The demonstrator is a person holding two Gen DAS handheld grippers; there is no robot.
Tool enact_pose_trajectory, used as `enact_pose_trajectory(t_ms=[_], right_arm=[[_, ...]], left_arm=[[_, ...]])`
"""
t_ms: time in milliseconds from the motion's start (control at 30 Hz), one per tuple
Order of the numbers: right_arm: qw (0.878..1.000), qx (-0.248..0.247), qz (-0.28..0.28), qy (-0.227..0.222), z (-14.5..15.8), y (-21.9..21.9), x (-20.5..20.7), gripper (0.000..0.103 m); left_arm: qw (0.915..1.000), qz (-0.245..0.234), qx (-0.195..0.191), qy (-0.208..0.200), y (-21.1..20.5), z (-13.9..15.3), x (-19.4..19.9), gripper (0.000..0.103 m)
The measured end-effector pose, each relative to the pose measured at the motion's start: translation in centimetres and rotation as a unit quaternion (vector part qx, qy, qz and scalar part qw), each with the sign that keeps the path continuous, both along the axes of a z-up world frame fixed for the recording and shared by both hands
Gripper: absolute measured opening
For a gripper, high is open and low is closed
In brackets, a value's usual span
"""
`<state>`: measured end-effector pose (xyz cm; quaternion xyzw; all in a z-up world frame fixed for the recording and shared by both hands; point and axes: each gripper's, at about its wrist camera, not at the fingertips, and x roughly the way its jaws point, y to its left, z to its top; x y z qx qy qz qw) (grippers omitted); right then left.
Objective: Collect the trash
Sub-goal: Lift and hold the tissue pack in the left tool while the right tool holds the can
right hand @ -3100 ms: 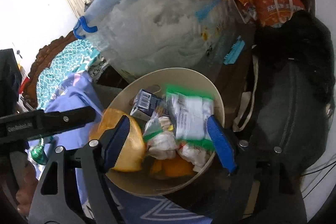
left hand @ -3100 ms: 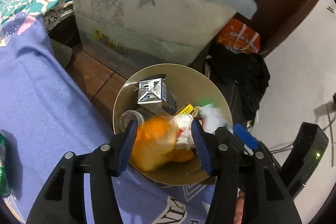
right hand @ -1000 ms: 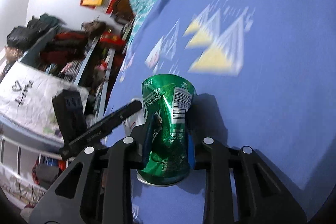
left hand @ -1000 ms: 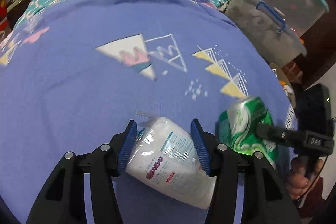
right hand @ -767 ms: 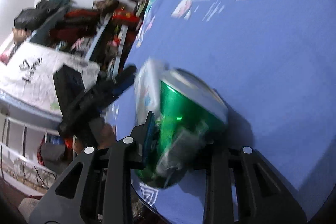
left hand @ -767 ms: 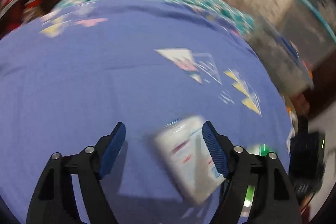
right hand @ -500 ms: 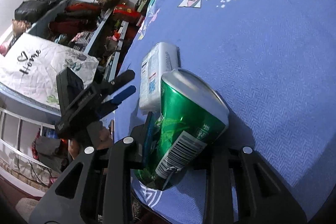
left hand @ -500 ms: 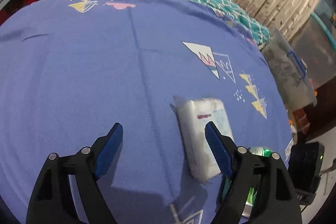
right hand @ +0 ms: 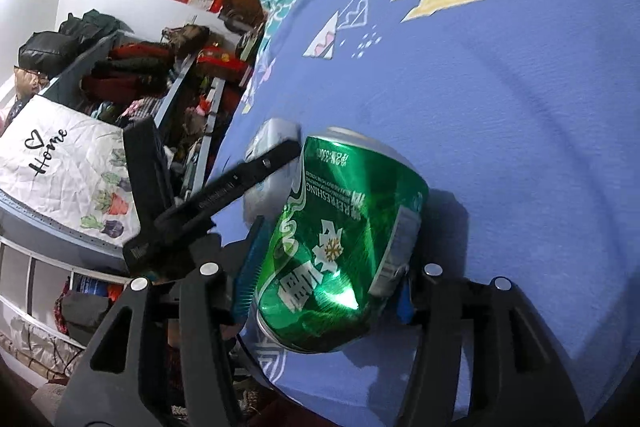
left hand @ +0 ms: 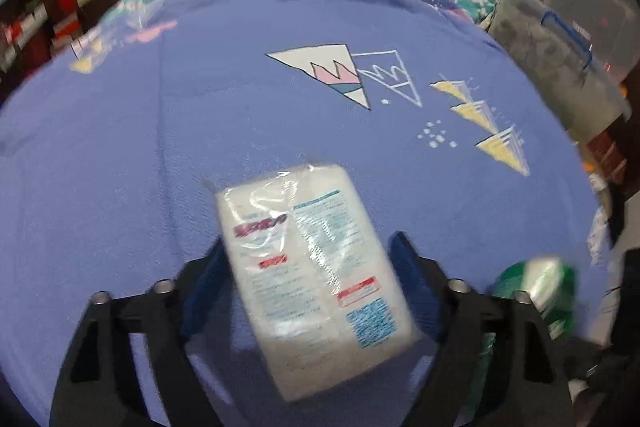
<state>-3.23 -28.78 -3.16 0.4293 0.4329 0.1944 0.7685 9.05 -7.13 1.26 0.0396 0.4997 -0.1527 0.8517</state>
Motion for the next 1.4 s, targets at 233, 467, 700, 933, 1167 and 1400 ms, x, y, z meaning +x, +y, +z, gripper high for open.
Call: enact_pose_trajectory(t_ms=[233, 467, 700, 933, 1167, 1400], right_arm=[[0.999, -0.026, -0.031, -0.003, 1.0, -1.5, 0.6, 0.055], [0.992, -0.078, -0.1, -0.024, 2.3, -3.3, 0.2, 0.073], [0.993, -0.053, -0.107, -0.013, 1.8, -5.7, -1.4, 0.073], [0.995, -0.026, -0.097, -0.003, 0.5, -6.1, -2.0, 0.064], [0.998, -0.022, -0.049, -0.012, 0.6, -3.9, -1.3, 0.033], [0.998, -0.013, -0.057, -0.016, 1.0, -4.7, -1.7, 0.024]], left_arm=[[0.9988, -0.022, -0.043, 0.0, 1.8, 0.9, -1.5, 0.064], [0.9955, -0.062, -0.071, -0.005, 0.6, 2.1, -3.4, 0.065], [0.9928, -0.09, -0.079, 0.009, -0.7, 1.8, -4.5, 0.065], [0.9888, -0.111, -0.097, 0.028, -1.5, 1.4, -5.1, 0.065], [0.99, -0.104, -0.087, 0.039, -1.4, 0.3, -4.8, 0.065], [0.9904, -0.108, -0.082, 0.028, -1.8, 0.7, -4.9, 0.064]])
